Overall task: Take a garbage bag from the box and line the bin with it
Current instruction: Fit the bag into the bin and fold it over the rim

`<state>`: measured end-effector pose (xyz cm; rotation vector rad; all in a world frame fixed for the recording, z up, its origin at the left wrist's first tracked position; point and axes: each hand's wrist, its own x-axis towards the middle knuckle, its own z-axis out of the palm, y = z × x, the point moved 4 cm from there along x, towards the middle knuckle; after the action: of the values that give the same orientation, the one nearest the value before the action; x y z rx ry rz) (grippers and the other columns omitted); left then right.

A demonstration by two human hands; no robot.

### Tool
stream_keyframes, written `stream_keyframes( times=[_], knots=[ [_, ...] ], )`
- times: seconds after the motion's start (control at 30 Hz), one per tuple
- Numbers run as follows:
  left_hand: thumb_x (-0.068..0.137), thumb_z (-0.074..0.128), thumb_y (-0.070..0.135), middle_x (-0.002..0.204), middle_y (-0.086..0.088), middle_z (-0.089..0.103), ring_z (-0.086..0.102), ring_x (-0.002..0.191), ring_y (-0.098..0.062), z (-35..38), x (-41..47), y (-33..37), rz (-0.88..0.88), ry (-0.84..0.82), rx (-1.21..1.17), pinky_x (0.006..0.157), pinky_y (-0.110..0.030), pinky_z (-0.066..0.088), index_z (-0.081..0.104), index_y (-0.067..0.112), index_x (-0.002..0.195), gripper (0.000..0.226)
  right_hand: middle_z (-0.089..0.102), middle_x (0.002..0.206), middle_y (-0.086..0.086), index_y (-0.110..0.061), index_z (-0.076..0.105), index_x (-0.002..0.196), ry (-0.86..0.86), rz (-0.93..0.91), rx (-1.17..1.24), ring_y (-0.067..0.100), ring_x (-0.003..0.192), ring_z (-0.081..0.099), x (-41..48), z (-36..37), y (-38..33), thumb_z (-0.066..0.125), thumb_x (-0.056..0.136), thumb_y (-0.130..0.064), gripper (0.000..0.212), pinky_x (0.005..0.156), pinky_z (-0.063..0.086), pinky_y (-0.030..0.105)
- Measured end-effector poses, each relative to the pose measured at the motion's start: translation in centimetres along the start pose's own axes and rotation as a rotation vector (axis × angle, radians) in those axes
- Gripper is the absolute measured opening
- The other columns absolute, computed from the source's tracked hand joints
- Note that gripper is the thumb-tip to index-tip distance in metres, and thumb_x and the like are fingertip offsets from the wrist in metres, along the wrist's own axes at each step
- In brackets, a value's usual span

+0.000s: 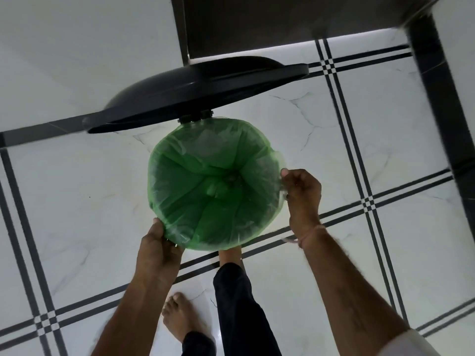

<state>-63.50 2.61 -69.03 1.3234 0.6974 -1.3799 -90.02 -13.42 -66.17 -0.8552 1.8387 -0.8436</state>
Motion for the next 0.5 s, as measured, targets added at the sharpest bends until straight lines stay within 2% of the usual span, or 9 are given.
stream_keyframes(
  times=[0.07,0.17,0.23,0.3,0.4,0.5],
  knots=[
    [0.109,0.042,0.029,0.128,-0.009,0.071,0.065,0.122,-0.023,-0.1,0.2,-0.1,-0.004,-0.010,-0.017,0.089,-0.042,0.059,0.070,0.012,0.112,0.032,0.063,0.076,0.008,-0.012,0.065,0.077,-0.094,0.151,0.169,0.020,0.074,0.058,0.5,0.1,0.5,0.072,0.095,-0.025,0.023,0.071,0.053,0.038],
    [0.110,0.039,0.027,0.124,-0.009,0.073,0.067,0.120,-0.024,-0.3,0.6,-0.4,0.003,-0.032,-0.034,0.091,-0.044,0.059,0.069,0.013,0.115,0.034,0.066,0.088,0.013,-0.010,0.066,0.082,-0.136,0.334,0.208,0.022,0.079,0.062,0.3,0.2,1.6,0.068,0.098,-0.026,0.022,0.072,0.056,0.034],
    [0.110,0.037,0.025,0.122,-0.010,0.073,0.069,0.116,-0.024,-0.3,0.7,-0.7,0.012,-0.037,-0.044,0.092,-0.043,0.059,0.070,0.012,0.115,0.036,0.070,0.085,0.009,-0.011,0.069,0.085,-0.131,0.427,0.214,0.021,0.075,0.064,-0.2,0.1,2.9,0.069,0.097,-0.027,0.020,0.070,0.054,0.032],
    [0.109,0.038,0.020,0.117,-0.010,0.076,0.074,0.107,-0.023,-0.4,0.6,-1.0,0.020,-0.047,-0.068,0.092,-0.041,0.060,0.073,0.009,0.110,0.037,0.071,0.080,0.008,-0.011,0.071,0.088,-0.131,0.480,0.218,0.022,0.070,0.062,-0.4,0.0,4.4,0.069,0.097,-0.022,0.014,0.066,0.050,0.032],
    [0.106,0.045,0.013,0.107,-0.009,0.079,0.078,0.095,-0.019,-0.5,0.1,-1.1,0.020,-0.059,-0.068,0.086,-0.035,0.063,0.072,0.006,0.110,0.028,0.069,0.079,0.015,-0.008,0.071,0.089,-0.152,0.488,0.279,0.027,0.073,0.058,-0.6,0.0,5.6,0.069,0.092,-0.008,0.004,0.066,0.050,0.035],
    [0.102,0.054,0.013,0.109,-0.009,0.077,0.076,0.099,-0.019,-0.5,-0.3,-1.4,0.021,-0.022,-0.049,0.082,-0.033,0.064,0.070,0.007,0.111,0.020,0.072,0.080,0.010,-0.007,0.071,0.095,-0.208,0.474,0.390,0.022,0.071,0.064,-0.9,-0.3,5.9,0.061,0.096,0.000,0.011,0.066,0.057,0.032]
  ],
)
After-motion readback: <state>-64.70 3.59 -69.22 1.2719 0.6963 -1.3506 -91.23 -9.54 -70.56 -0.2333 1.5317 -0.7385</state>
